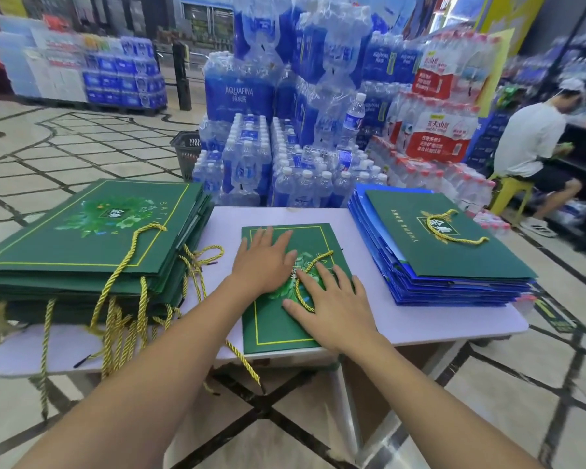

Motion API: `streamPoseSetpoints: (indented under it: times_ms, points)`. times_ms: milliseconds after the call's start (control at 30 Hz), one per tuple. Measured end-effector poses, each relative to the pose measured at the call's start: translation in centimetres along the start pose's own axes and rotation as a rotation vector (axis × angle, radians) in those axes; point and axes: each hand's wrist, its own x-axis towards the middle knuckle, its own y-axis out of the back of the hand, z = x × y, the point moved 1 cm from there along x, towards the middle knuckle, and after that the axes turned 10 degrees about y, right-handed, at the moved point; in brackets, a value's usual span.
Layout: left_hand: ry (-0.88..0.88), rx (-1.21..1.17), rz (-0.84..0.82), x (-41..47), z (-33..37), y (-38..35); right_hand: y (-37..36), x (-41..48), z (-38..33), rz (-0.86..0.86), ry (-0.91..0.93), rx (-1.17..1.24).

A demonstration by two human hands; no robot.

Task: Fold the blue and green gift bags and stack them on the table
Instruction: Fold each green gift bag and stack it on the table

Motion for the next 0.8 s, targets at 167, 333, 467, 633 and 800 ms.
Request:
streamPoseSetpoints:
  times_ms: [167, 333, 467, 633, 800]
  points:
    - [0.199, 0.068, 0.017, -4.7, -1.6, 1.0, 0.1, -0.2, 0.2, 0.024, -0.007, 0.025]
    - [0.178, -0.127, -0.023, -6.0, -2.4, 1.5, 0.1, -0.4, 0.1, 0.054, -0.011, 0.053]
    - [0.35, -0.983, 0.05, -5.8, -2.0, 2.9, 0.5, -0.5, 0.1, 0.087, -0.039, 0.111]
    - [0.517, -1.573, -0.329, -7.6, 0.4, 4.8, 1.0, -0.4, 0.4, 0.129, -0.072, 0.242]
    - [0.352, -1.442, -0.223, -7.9, 1.0, 6.9, 3.7, 0.7, 0.4, 0.101, -0.054, 0.391]
